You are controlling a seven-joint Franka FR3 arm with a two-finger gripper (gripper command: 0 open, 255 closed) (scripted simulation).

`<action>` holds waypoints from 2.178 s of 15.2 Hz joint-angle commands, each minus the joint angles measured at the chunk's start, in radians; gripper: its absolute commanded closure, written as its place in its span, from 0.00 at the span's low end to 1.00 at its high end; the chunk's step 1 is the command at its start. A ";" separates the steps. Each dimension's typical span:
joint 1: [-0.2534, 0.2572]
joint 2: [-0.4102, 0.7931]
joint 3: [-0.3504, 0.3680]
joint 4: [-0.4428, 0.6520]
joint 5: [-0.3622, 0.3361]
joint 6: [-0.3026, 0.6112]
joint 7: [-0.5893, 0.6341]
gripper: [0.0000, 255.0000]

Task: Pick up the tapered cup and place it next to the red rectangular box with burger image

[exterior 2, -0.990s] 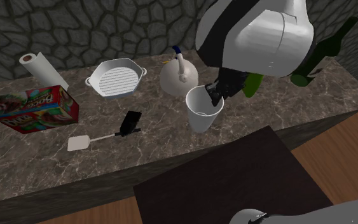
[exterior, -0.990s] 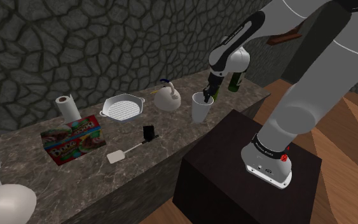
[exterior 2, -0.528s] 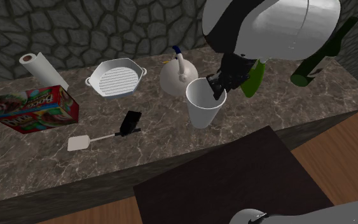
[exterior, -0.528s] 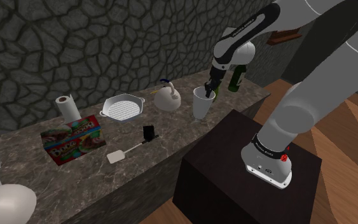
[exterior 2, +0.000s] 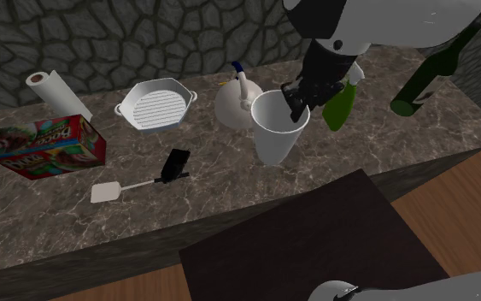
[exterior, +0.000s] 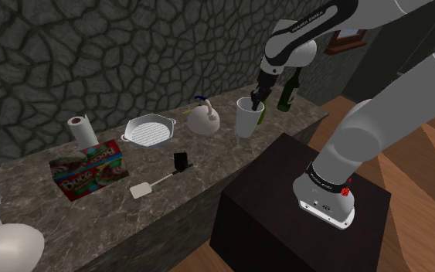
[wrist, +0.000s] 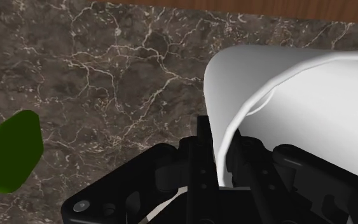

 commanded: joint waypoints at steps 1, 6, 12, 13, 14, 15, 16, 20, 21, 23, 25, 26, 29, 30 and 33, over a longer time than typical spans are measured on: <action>-0.006 -0.028 0.006 0.007 -0.011 -0.034 0.013 1.00; -0.016 -0.083 0.018 0.038 -0.029 -0.117 0.036 1.00; -0.023 -0.133 0.030 0.079 -0.042 -0.207 0.056 1.00; -0.007 -0.119 0.047 0.087 -0.028 -0.199 0.078 1.00; 0.009 -0.104 0.063 0.097 -0.015 -0.192 0.099 1.00; 0.024 -0.088 0.080 0.109 -0.002 -0.185 0.120 1.00; 0.039 -0.071 0.096 0.121 0.010 -0.178 0.141 1.00; 0.095 0.005 0.157 0.183 0.053 -0.154 0.221 1.00; 0.107 0.026 0.171 0.202 0.062 -0.149 0.241 1.00; 0.131 0.070 0.199 0.242 0.078 -0.140 0.280 1.00; 0.153 0.115 0.225 0.287 0.089 -0.134 0.318 1.00; 0.163 0.139 0.238 0.310 0.094 -0.131 0.338 1.00; 0.191 0.212 0.273 0.388 0.101 -0.128 0.396 1.00; 0.200 0.237 0.284 0.416 0.102 -0.128 0.415 1.00; 0.226 0.314 0.313 0.506 0.099 -0.132 0.473 1.00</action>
